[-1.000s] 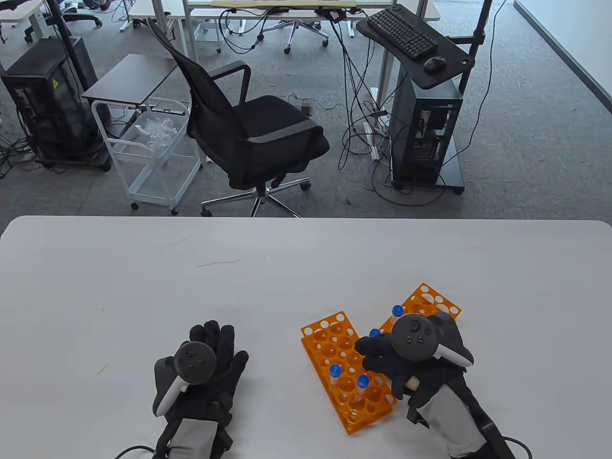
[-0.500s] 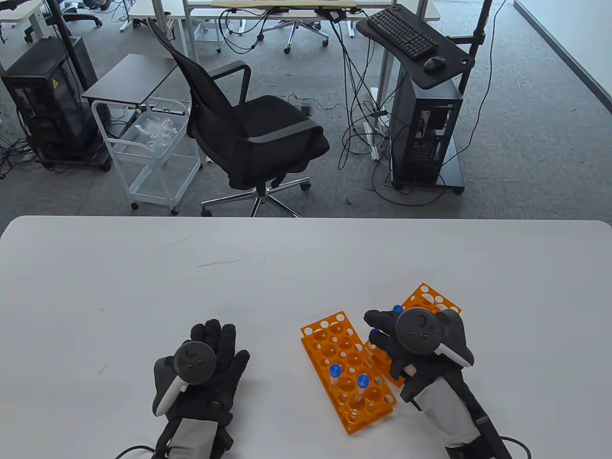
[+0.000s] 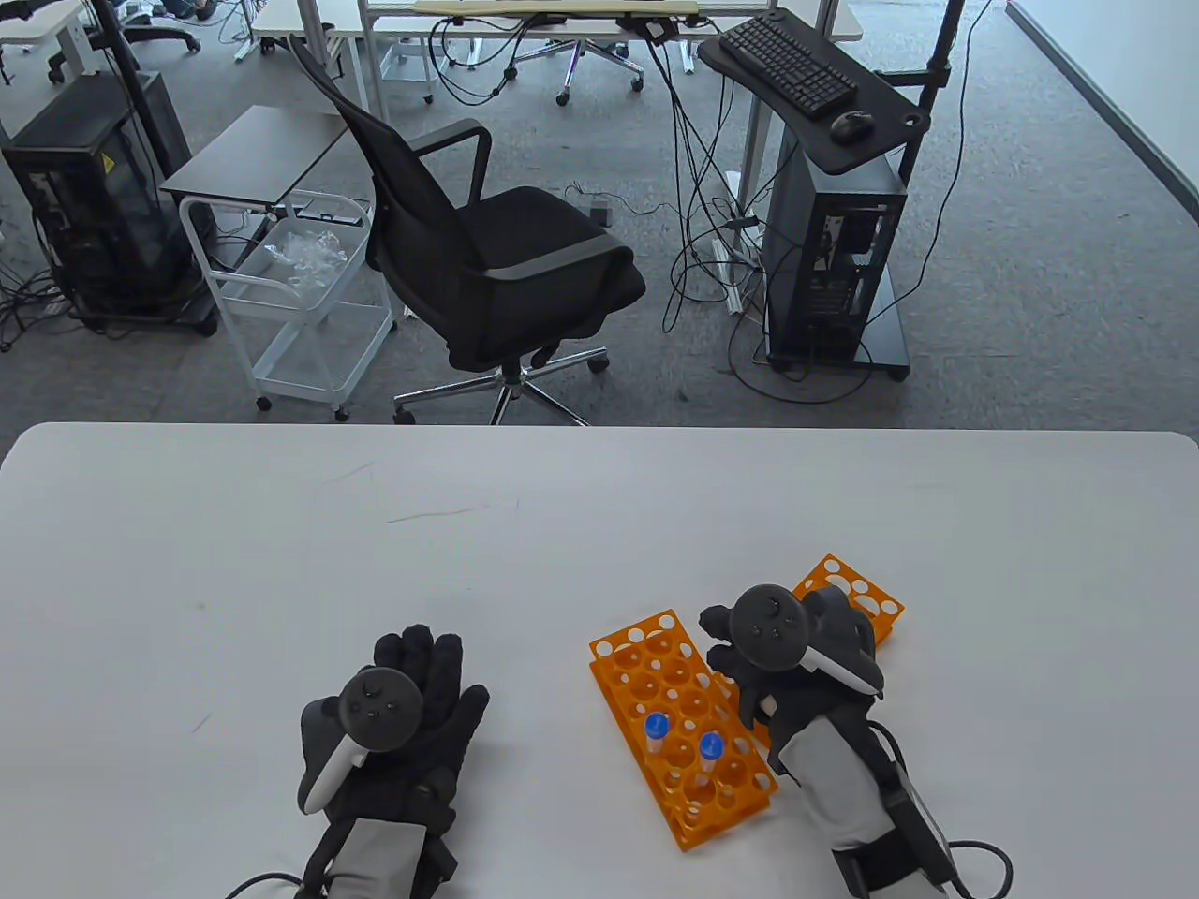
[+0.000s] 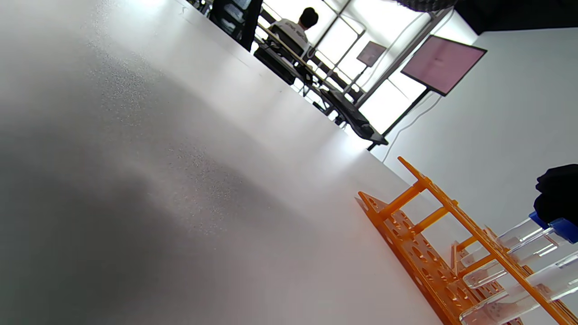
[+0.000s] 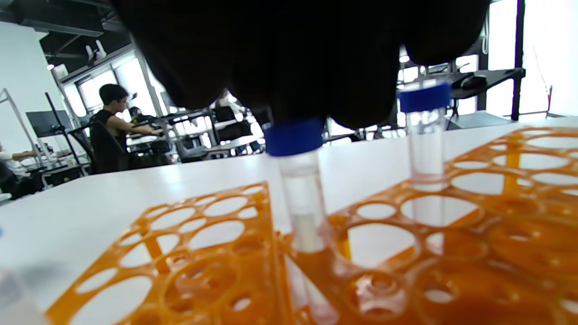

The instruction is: Transfer 4 test tubes between racks (Right hand only)

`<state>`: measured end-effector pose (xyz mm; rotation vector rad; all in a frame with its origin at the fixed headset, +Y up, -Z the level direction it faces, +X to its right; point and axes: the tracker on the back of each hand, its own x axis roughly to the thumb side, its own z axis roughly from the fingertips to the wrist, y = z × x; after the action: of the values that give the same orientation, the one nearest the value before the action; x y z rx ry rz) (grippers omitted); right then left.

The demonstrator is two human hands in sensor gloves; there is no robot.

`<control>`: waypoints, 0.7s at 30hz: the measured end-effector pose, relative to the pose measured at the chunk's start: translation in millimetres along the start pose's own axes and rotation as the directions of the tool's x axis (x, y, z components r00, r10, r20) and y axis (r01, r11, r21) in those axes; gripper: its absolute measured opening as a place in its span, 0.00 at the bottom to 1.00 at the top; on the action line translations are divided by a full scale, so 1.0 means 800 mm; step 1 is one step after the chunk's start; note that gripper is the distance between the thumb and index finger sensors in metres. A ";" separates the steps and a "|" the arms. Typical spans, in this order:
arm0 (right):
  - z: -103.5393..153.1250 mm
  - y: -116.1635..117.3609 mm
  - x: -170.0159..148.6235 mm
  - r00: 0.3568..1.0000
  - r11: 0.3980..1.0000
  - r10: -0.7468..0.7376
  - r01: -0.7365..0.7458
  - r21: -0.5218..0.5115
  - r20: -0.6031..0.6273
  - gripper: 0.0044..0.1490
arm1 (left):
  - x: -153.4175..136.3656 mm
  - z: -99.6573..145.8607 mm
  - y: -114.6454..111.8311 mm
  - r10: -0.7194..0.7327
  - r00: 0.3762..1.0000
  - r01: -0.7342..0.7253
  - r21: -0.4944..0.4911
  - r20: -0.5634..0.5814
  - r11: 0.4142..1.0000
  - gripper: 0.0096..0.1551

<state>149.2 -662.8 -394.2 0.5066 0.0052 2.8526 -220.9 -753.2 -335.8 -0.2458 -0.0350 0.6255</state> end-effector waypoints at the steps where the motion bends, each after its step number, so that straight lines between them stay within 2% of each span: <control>1: 0.001 0.001 -0.001 1.000 1.000 0.005 -0.005 -0.001 -0.003 0.32 | 0.000 0.000 0.000 -0.001 1.000 0.001 0.000 0.000 1.000 0.40; 21: -0.006 0.020 -0.007 0.998 0.998 0.059 -0.059 0.035 -0.022 0.31 | 0.002 0.000 -0.002 -0.013 1.000 0.013 -0.010 -0.004 1.000 0.40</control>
<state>149.1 -679.2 -399.6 0.4891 0.0444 2.9204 -218.9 -753.1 -335.1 -0.2559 -0.0355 0.6123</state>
